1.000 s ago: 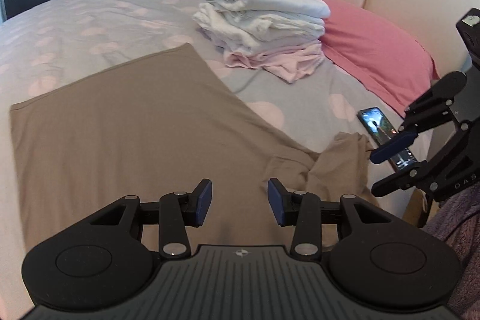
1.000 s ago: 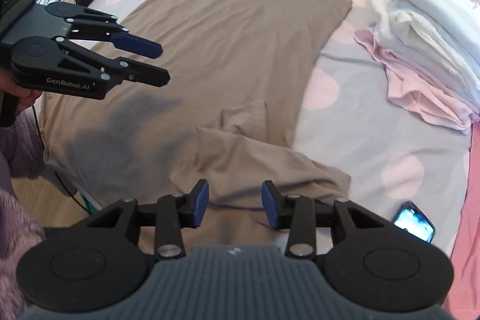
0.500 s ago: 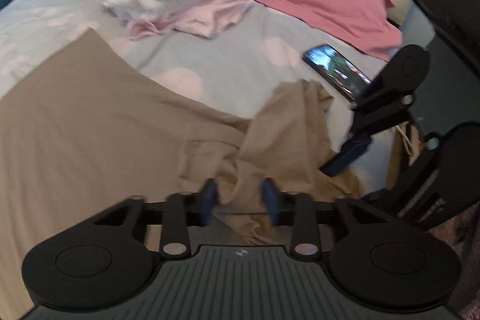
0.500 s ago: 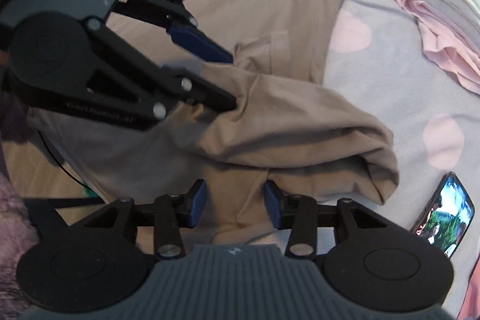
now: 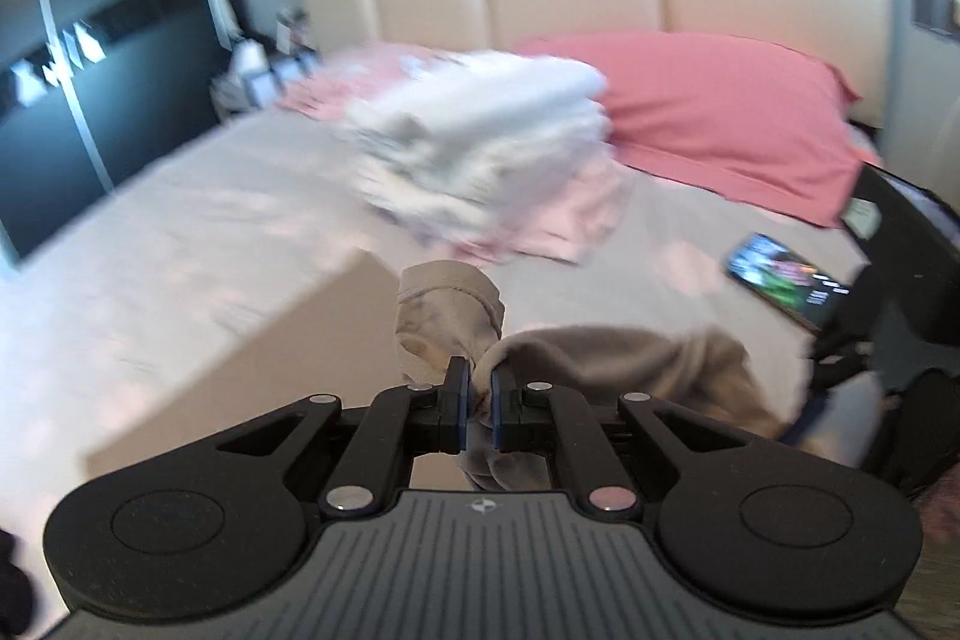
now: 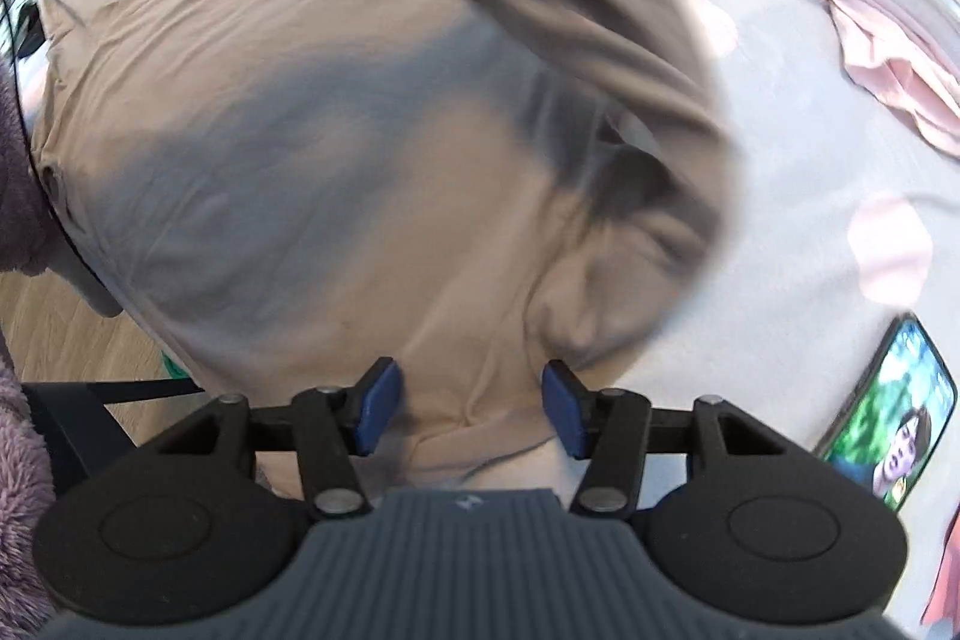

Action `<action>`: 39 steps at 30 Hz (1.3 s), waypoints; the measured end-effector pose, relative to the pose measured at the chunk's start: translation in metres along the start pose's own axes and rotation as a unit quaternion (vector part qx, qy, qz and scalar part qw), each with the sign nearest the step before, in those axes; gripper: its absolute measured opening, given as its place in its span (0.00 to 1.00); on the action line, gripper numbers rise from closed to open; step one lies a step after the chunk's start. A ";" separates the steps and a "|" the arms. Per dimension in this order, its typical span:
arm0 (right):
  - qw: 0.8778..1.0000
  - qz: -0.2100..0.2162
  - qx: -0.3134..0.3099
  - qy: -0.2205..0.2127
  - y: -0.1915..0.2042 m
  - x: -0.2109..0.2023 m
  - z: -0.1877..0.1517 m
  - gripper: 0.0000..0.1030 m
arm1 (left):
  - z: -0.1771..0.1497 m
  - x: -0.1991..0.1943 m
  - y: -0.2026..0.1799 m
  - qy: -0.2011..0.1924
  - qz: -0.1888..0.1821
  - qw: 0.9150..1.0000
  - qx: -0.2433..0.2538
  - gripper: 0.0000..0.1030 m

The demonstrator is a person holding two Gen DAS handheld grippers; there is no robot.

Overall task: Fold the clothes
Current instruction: 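Grasp the bunched fabric with the left gripper while the right gripper holds the sleeve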

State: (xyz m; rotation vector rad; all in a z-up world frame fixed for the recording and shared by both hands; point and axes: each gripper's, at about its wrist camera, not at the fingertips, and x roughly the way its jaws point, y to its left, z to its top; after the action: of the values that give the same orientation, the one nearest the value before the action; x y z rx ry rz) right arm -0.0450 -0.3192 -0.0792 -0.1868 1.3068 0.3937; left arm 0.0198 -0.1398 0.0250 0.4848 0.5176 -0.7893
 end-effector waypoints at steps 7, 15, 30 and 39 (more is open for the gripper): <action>1.000 -0.004 -0.003 0.013 0.004 -0.004 -0.007 0.59 | -0.023 -0.010 0.021 0.053 0.040 0.998 -0.009 0.05; 1.000 0.002 0.002 0.030 -0.001 -0.004 -0.010 0.60 | -0.070 -0.018 0.024 0.139 0.019 0.990 -0.012 0.05; 0.999 0.001 0.001 -0.053 -0.002 -0.045 -0.002 0.40 | -0.098 -0.077 0.015 0.136 0.009 0.989 -0.056 0.05; 1.000 -0.013 -0.026 0.003 0.009 -0.009 0.010 0.13 | -0.122 -0.072 -0.011 0.208 -0.014 0.978 -0.025 0.06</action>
State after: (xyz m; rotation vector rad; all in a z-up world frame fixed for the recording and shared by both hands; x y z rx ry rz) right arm -0.0416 -0.3086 -0.0675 -0.2487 1.2994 0.4051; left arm -0.0620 -0.0365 -0.0277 0.5998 0.9325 -0.7013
